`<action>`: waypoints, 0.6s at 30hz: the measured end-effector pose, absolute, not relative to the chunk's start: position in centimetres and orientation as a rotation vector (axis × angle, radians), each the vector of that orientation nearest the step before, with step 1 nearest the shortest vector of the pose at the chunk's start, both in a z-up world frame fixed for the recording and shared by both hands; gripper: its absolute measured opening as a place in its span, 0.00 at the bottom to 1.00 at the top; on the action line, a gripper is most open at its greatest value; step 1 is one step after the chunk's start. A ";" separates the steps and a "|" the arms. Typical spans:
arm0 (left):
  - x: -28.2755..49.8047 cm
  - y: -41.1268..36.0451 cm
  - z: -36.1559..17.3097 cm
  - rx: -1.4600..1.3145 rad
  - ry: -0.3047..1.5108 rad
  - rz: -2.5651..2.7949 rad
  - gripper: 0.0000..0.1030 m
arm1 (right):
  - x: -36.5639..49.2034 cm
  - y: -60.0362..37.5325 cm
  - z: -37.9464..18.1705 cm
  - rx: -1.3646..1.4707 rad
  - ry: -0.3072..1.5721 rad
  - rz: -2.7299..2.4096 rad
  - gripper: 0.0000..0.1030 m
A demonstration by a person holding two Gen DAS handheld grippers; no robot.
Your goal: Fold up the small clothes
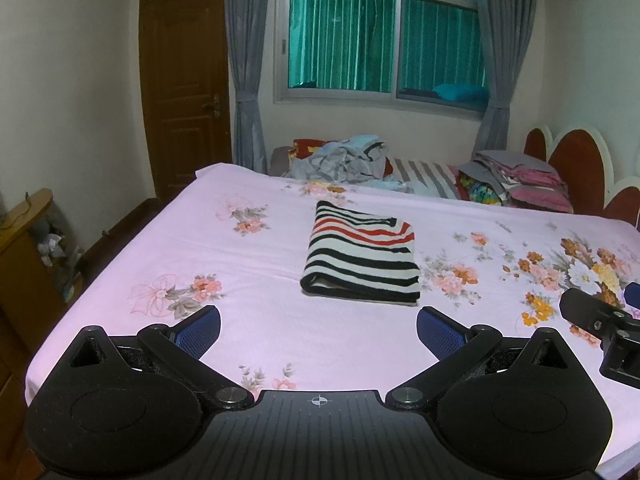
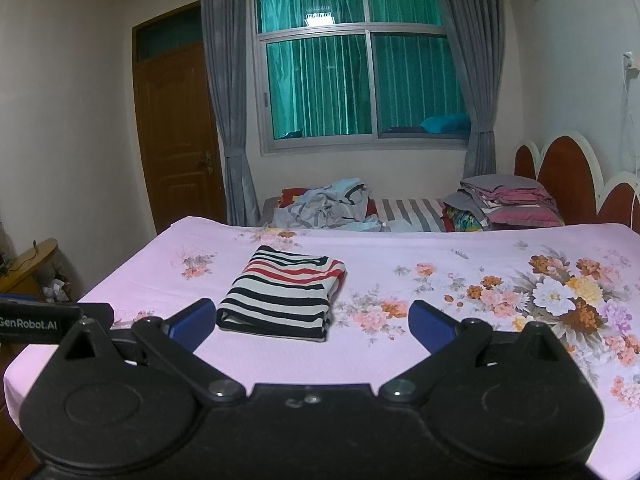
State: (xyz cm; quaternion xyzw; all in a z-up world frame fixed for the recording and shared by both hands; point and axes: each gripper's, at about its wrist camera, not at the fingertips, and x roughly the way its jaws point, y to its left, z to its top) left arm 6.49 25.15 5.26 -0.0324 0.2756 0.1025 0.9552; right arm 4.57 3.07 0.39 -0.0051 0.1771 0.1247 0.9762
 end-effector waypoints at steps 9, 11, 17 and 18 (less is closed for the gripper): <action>7.2 25.1 5.1 -0.061 0.575 0.205 1.00 | 5.0 3.0 0.1 -0.005 0.365 0.250 1.00; 7.5 25.1 4.9 -0.064 0.582 0.196 1.00 | 5.3 3.0 -0.1 -0.004 0.371 0.250 1.00; 8.5 25.8 4.3 -0.091 0.527 0.127 1.00 | 6.4 3.2 -0.7 -0.009 0.395 0.239 1.00; 9.2 26.1 3.8 -0.099 0.528 0.116 1.00 | 6.7 3.1 -0.9 -0.011 0.400 0.232 1.00</action>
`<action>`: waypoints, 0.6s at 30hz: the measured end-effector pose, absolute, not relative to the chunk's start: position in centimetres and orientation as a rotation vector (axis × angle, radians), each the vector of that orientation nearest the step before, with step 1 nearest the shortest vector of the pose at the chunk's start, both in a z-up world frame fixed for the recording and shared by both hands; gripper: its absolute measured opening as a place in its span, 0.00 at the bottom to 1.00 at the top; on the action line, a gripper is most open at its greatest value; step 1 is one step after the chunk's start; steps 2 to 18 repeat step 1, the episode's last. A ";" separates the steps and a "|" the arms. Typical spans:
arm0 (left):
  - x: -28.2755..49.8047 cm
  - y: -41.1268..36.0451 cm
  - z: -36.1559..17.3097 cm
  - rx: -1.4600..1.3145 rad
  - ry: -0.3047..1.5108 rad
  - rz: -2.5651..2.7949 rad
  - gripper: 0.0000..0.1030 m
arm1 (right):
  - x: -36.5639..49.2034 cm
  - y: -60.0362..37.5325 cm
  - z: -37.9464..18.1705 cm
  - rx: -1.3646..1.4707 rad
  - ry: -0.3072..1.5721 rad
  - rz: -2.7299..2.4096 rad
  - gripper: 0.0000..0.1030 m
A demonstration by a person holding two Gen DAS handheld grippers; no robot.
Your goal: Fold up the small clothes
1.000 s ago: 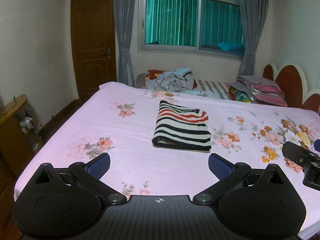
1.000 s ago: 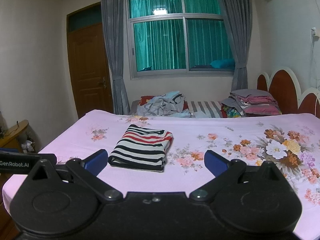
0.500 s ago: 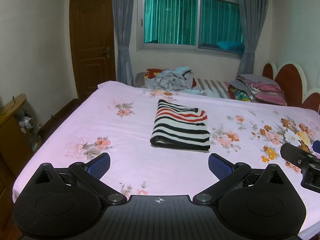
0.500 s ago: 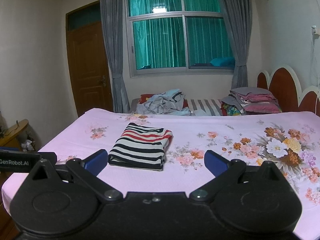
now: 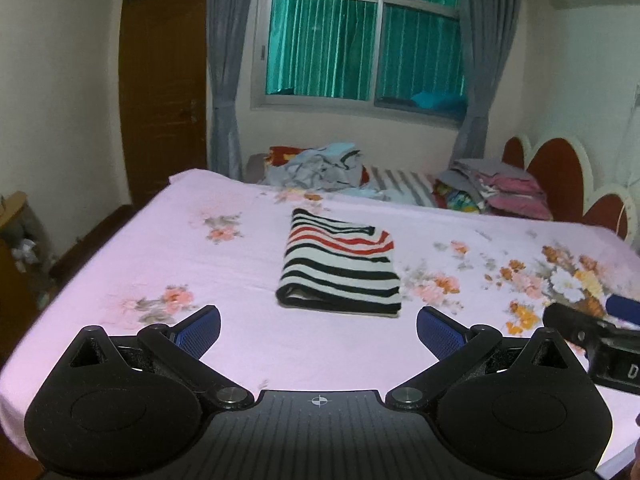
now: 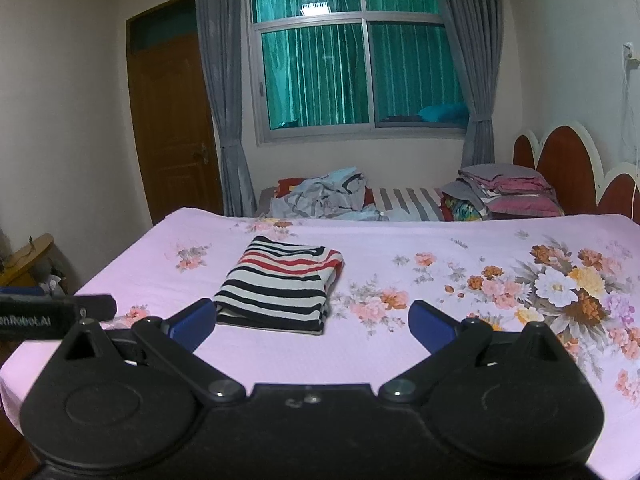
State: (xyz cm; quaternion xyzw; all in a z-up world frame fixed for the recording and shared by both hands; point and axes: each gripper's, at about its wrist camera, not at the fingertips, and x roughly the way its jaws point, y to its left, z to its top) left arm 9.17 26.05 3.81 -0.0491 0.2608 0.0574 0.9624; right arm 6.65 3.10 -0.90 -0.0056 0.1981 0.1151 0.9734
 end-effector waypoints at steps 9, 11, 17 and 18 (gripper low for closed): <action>9.8 26.3 3.3 -0.105 0.530 0.103 1.00 | 7.0 3.0 -1.2 -0.012 0.406 0.225 1.00; 9.8 26.3 3.3 -0.105 0.530 0.103 1.00 | 7.0 3.0 -1.2 -0.012 0.406 0.225 1.00; 9.8 26.3 3.3 -0.105 0.530 0.103 1.00 | 7.0 3.0 -1.2 -0.012 0.406 0.225 1.00; 9.8 26.3 3.3 -0.105 0.530 0.103 1.00 | 7.0 3.0 -1.2 -0.012 0.406 0.225 1.00</action>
